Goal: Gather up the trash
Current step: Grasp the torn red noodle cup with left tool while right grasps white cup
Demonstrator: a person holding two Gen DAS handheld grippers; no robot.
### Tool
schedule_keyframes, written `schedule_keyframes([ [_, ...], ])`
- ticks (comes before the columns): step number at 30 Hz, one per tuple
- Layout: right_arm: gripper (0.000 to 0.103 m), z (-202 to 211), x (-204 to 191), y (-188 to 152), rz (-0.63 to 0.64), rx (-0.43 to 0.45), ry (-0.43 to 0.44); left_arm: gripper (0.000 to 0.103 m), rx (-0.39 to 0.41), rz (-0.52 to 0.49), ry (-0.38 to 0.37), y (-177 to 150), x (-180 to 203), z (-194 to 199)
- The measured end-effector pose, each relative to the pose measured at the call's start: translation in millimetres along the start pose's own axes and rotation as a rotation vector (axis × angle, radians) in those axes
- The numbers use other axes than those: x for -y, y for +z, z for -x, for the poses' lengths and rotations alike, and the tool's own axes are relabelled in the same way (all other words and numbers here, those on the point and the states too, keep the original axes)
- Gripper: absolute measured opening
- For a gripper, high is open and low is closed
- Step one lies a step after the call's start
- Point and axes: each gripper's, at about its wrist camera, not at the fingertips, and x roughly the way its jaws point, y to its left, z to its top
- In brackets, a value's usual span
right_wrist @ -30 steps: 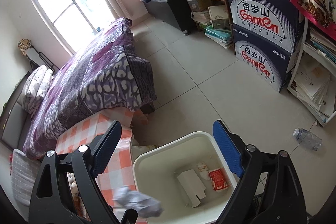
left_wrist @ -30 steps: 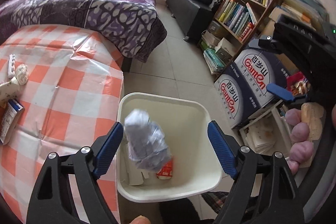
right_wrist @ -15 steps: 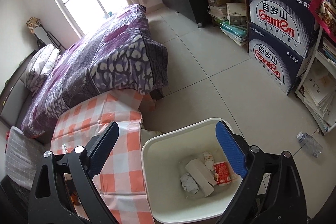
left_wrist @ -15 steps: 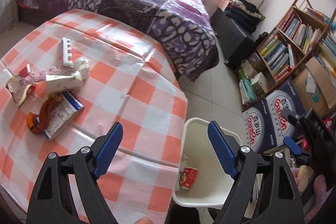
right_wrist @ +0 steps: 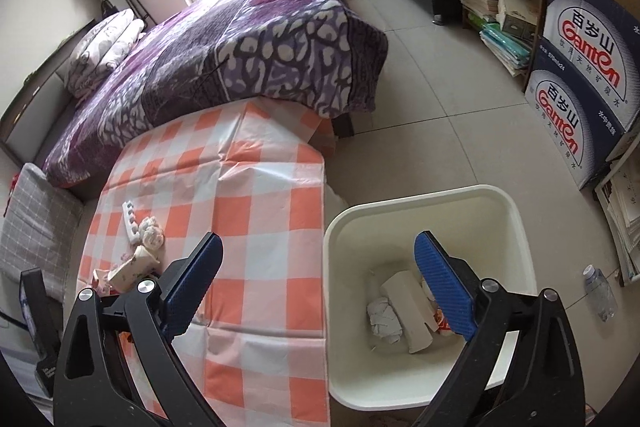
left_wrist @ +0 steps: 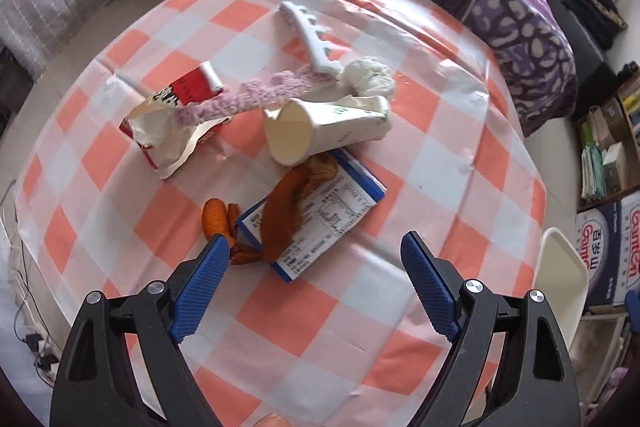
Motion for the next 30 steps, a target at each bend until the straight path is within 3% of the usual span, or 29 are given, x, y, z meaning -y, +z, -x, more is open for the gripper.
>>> schedule_keyframes([
  [3,0.093,-7,-15,-5,0.024,-0.024,0.021,0.085,0.024,0.061,-0.015,8,-20,7],
  [6,0.093,-12,-25,-8,0.032,-0.051,0.045,0.085,0.103,0.089,0.002,22,-33,22],
  [10,0.094,-20,-32,-9,0.017,-0.089,0.075,0.085,0.171,-0.021,0.124,39,-36,25],
  [15,0.094,-33,-40,-9,-0.014,-0.136,0.117,0.085,0.121,-0.134,0.257,49,-49,-13],
  [18,0.094,-45,-49,-12,-0.035,-0.183,0.141,0.085,0.11,-0.193,0.299,50,-52,-31],
  [26,0.094,-80,-79,-29,-0.004,-0.301,0.183,0.085,0.117,-0.249,0.356,63,-65,-57],
  [27,0.094,-84,-84,-31,0.002,-0.322,0.204,0.085,0.104,-0.257,0.349,63,-69,-61],
  [29,0.094,-92,-91,-37,0.004,-0.366,0.238,0.075,0.07,-0.222,0.317,62,-82,-69],
  [30,0.094,-95,-94,-40,0.0,-0.385,0.253,0.071,0.077,-0.176,0.264,62,-93,-68],
])
